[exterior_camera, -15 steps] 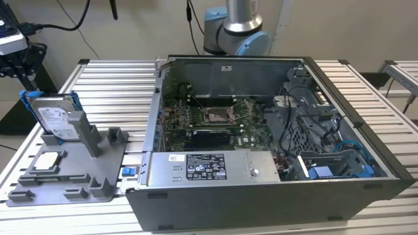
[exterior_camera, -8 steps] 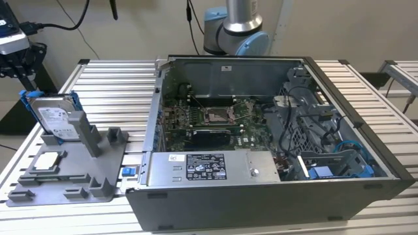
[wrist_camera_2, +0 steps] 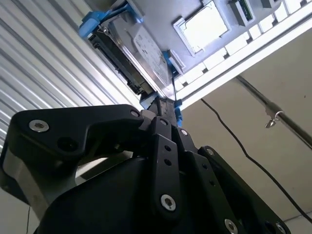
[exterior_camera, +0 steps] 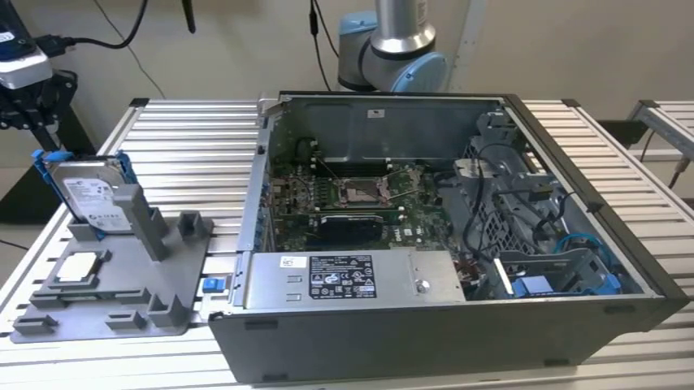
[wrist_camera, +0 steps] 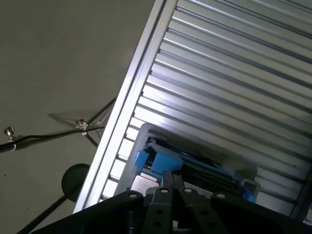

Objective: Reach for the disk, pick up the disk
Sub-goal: 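Pick up the disk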

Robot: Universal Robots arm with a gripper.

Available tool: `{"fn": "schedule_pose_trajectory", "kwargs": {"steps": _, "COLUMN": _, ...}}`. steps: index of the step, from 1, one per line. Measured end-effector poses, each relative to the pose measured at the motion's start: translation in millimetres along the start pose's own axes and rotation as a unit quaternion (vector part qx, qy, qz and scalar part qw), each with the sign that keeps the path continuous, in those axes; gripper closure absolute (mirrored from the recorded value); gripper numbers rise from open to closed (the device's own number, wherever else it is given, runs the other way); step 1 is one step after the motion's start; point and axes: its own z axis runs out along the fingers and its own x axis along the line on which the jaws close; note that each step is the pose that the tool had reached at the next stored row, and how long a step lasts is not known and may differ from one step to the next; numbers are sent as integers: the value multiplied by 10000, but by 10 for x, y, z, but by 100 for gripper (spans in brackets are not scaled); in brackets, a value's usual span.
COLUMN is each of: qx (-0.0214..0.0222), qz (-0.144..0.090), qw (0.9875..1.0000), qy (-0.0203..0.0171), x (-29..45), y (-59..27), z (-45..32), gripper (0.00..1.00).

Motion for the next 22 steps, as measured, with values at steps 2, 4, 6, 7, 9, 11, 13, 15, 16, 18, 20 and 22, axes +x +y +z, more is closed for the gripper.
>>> {"fn": "schedule_pose_trajectory", "kwargs": {"steps": 2, "qx": 0, "qz": -139, "qw": 9999, "qy": 6, "x": 0, "y": 0, "z": 0, "gripper": 100}}
{"fn": "schedule_pose_trajectory", "kwargs": {"steps": 4, "qx": 0, "qz": -276, "qw": 9996, "qy": 11, "x": 0, "y": 0, "z": 0, "gripper": 100}}
{"fn": "schedule_pose_trajectory", "kwargs": {"steps": 6, "qx": 0, "qz": -403, "qw": 9992, "qy": 15, "x": 0, "y": 0, "z": 0, "gripper": 100}}
{"fn": "schedule_pose_trajectory", "kwargs": {"steps": 7, "qx": 0, "qz": -468, "qw": 9989, "qy": 18, "x": 0, "y": 0, "z": -1, "gripper": 100}}
{"fn": "schedule_pose_trajectory", "kwargs": {"steps": 9, "qx": 0, "qz": -623, "qw": 9981, "qy": 24, "x": 0, "y": 0, "z": 0, "gripper": 100}}
{"fn": "schedule_pose_trajectory", "kwargs": {"steps": 11, "qx": 0, "qz": -795, "qw": 9968, "qy": 30, "x": 0, "y": 0, "z": 0, "gripper": 100}}
{"fn": "schedule_pose_trajectory", "kwargs": {"steps": 13, "qx": 0, "qz": -954, "qw": 9954, "qy": 36, "x": 0, "y": 0, "z": -1, "gripper": 100}}
{"fn": "schedule_pose_trajectory", "kwargs": {"steps": 15, "qx": 0, "qz": -1086, "qw": 9941, "qy": 41, "x": 0, "y": 0, "z": -1, "gripper": 100}}
{"fn": "schedule_pose_trajectory", "kwargs": {"steps": 16, "qx": 0, "qz": -1126, "qw": 9936, "qy": 43, "x": 0, "y": 0, "z": -1, "gripper": 100}}
{"fn": "schedule_pose_trajectory", "kwargs": {"steps": 18, "qx": 0, "qz": -1141, "qw": 9935, "qy": 43, "x": 0, "y": 0, "z": 0, "gripper": 100}}
{"fn": "schedule_pose_trajectory", "kwargs": {"steps": 20, "qx": 0, "qz": -1143, "qw": 9934, "qy": 44, "x": 0, "y": 0, "z": -1, "gripper": 100}}
{"fn": "schedule_pose_trajectory", "kwargs": {"steps": 22, "qx": 0, "qz": -1168, "qw": 9931, "qy": 44, "x": 0, "y": 0, "z": 0, "gripper": 100}}
